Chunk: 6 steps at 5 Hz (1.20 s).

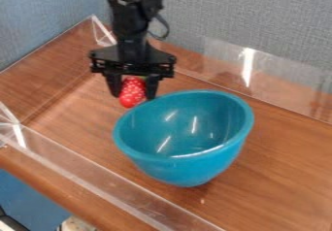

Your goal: Remove the strawberry from inside the blue bowl and put it on the table

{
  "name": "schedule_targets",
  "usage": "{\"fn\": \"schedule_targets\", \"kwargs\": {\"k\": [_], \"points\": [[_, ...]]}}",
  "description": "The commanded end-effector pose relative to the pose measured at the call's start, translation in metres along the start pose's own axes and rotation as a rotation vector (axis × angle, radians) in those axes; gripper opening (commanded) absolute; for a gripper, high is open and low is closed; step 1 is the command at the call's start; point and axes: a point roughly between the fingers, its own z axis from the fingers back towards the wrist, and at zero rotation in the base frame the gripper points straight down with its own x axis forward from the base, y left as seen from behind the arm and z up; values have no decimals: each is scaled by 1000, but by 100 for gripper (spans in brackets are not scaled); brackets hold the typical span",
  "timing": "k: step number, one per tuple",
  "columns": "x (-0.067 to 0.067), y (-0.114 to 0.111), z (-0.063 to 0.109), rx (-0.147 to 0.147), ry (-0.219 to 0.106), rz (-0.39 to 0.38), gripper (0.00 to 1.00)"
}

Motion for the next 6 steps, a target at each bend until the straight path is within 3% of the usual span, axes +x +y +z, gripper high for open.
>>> {"fn": "schedule_targets", "kwargs": {"k": [1, 4, 6], "points": [[1, 5, 2, -2, -21, -30, 0], [17, 18, 3, 13, 5, -100, 0], [9, 16, -5, 50, 33, -14, 0]]}}
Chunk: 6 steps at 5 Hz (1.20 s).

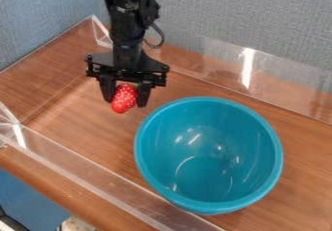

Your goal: Remove the strawberry from inside the blue bowl and put it on the table

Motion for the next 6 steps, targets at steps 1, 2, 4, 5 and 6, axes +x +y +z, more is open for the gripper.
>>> {"fn": "schedule_targets", "kwargs": {"k": [1, 2, 4, 5, 6], "points": [[-3, -6, -4, 8, -20, 39, 0], [-12, -8, -15, 25, -7, 86, 0], [-26, -18, -15, 40, 4, 147, 0], [-31, -22, -7, 44, 5, 160, 0], [-42, -17, 3, 40, 2, 135, 0]]}}
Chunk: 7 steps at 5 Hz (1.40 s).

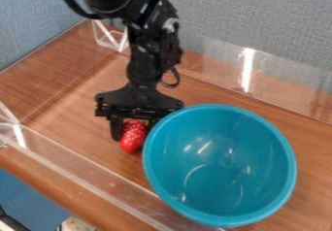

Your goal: Remove the strawberry from inside the blue bowl and put it on the table

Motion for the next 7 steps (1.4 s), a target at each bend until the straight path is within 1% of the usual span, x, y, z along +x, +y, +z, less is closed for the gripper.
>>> {"fn": "schedule_targets", "kwargs": {"k": [1, 3, 4, 5, 6, 7], "points": [[-6, 2, 21, -32, -47, -16, 0], [-3, 9, 30, -39, -48, -31, 0], [-10, 11, 26, -32, -35, -15, 100], [-14, 7, 40, -30, -23, 47, 100], [-14, 1, 53, -47, -17, 111, 100], [-12, 8, 54, -44, -9, 202, 100]]}}
